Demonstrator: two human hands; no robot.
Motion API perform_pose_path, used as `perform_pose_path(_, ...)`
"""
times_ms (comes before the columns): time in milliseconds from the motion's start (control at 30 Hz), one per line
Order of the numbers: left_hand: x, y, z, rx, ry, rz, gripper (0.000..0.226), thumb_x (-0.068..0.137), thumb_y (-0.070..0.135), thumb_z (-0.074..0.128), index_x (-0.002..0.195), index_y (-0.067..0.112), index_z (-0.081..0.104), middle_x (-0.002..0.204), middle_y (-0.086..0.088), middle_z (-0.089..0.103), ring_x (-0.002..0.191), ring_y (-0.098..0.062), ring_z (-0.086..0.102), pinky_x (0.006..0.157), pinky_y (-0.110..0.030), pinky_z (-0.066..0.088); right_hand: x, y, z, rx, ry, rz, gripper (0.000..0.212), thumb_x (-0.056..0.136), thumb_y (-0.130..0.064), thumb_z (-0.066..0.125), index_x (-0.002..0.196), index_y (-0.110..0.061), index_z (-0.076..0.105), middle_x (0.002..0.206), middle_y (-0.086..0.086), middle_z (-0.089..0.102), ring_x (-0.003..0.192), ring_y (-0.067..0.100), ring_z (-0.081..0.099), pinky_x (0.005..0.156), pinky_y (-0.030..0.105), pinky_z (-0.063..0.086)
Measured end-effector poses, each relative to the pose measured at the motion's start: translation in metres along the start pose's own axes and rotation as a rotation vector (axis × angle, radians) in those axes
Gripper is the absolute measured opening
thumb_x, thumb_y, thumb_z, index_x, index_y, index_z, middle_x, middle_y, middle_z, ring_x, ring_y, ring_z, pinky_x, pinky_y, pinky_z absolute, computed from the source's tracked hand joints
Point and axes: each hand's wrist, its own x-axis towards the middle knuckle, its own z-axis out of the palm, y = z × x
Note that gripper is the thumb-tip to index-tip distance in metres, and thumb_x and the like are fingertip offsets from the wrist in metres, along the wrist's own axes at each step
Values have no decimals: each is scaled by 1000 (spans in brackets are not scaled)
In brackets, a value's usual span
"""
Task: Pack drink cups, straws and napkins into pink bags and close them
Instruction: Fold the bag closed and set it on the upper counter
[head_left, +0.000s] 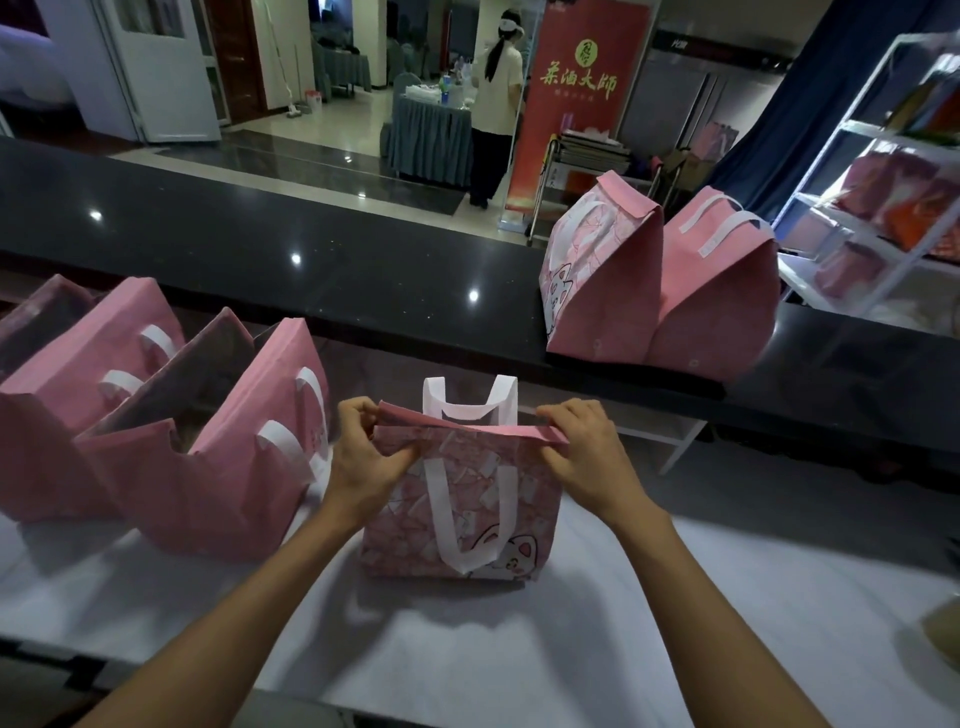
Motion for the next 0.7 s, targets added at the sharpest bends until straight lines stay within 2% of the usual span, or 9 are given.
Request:
perform_pose_path(100, 2, 1, 0, 17, -6, 34, 73, 70, 24, 91, 120, 15, 38, 95, 0, 65, 85, -13, 71, 72, -34, 63, 1, 0, 6, -37, 33, -42, 19, 92, -16, 66, 111, -17, 68, 105, -3, 57, 101, 15, 45, 84, 36, 48)
perform_pose_path(233, 5, -1, -5, 147, -62, 195, 79, 72, 24, 89, 134, 19, 40, 90, 3, 65, 82, -12, 67, 70, -19, 58, -3, 0, 17, -25, 91, -76, 15, 91, -10, 68, 105, -13, 68, 103, 0, 64, 97, 17, 54, 81, 35, 51)
perform_pose_path(300, 9, -5, -10, 253, -101, 388, 63, 78, 27, 83, 131, 17, 50, 99, -1, 67, 87, -10, 66, 74, -22, 61, -6, 1, 23, -9, 120, -86, 18, 88, -5, 70, 105, -11, 69, 101, 3, 69, 94, 22, 61, 80, 38, 54)
perform_pose_path(367, 15, -10, -15, 391, -163, 638, 38, 88, 27, 75, 120, 13, 61, 106, -9, 67, 91, -16, 68, 78, -31, 63, -9, 3, 29, -21, 152, -107, 22, 86, -2, 72, 106, -10, 69, 101, 5, 71, 92, 26, 64, 77, 42, 55)
perform_pose_path(433, 21, -14, -21, 540, -247, 807, 23, 96, 26, 67, 108, 7, 70, 106, -13, 66, 86, -22, 68, 75, -33, 64, -10, 5, 33, -53, 165, -132, 24, 87, -4, 72, 110, -9, 68, 104, 6, 71, 94, 27, 64, 77, 42, 55)
perform_pose_path(500, 26, -14, -28, 606, -333, 856, 23, 98, 25, 61, 102, 6, 74, 106, -12, 65, 84, -20, 66, 72, -30, 62, -10, 7, 36, -78, 161, -139, 27, 89, -7, 71, 115, -9, 66, 108, 6, 69, 97, 26, 63, 78, 42, 55)
perform_pose_path(600, 29, -12, -35, 622, -424, 877, 25, 97, 29, 66, 105, 7, 72, 108, -8, 63, 85, -17, 62, 75, -25, 59, -17, 8, 39, -65, 151, -143, 34, 89, -14, 70, 123, -11, 62, 116, 5, 66, 104, 24, 61, 85, 41, 55)
perform_pose_path(700, 27, -5, -35, 614, -435, 859, 24, 97, 28, 64, 104, 6, 71, 104, -6, 64, 84, -15, 62, 76, -23, 58, -25, 8, 40, -59, 106, -135, 43, 89, -33, 64, 129, -20, 56, 124, -4, 60, 115, 16, 51, 101, 38, 41)
